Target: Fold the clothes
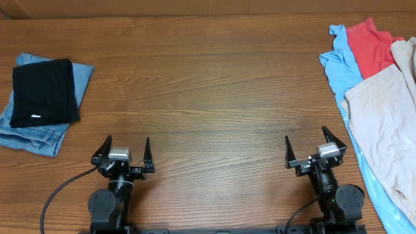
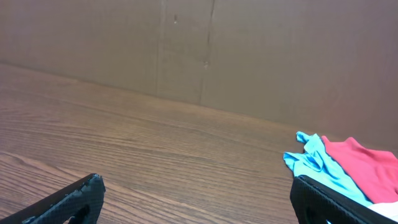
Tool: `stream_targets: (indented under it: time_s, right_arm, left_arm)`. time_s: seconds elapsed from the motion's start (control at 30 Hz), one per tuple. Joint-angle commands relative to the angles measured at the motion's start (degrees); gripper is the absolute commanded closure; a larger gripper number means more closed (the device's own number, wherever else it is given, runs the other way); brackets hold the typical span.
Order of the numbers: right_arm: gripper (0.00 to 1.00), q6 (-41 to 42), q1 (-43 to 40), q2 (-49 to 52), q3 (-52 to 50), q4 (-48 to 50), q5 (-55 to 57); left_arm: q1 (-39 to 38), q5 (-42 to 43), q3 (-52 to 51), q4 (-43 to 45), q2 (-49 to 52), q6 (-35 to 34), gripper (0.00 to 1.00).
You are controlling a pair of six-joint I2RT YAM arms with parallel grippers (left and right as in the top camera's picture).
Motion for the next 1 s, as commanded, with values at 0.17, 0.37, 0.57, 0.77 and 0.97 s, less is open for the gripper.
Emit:
stream_targets:
  time_s: [0.17,0.37,0.57,0.77,0.97]
  right_arm:
    - [0.00,0.04,-0.13,-0.24,-0.61,0.28,0.57]
    - [0.00,0.07,-0.11,-0.24,-0.61,0.31,0.55]
    - [0.00,2.19,-0.11,-0.24,-0.61,0.50,-1.14]
    - [0.00,12.74,-0.13,-0.24,-0.55,0.26,3.82]
    - [0.00,14.12,-0.13,-0.11,2.47,-3.21,4.92]
  left_arm:
    - [-0.11,-0.37,-0.22,-0.11,-0.50,1.22,0.00]
    - [-0.11,-0.37,-0.22,-0.09,-0.50,0.44,0.00]
    - [-0.11,-1.03,-0.22,-0.17,-0.50,-2.27,0.00]
    - [-0.11,-1.05,-0.13,-0.17,-0.50,-9.77,0.00]
    - [-0.11,-1.05,3.72,-1.99,-0.48,-13.33,0.00]
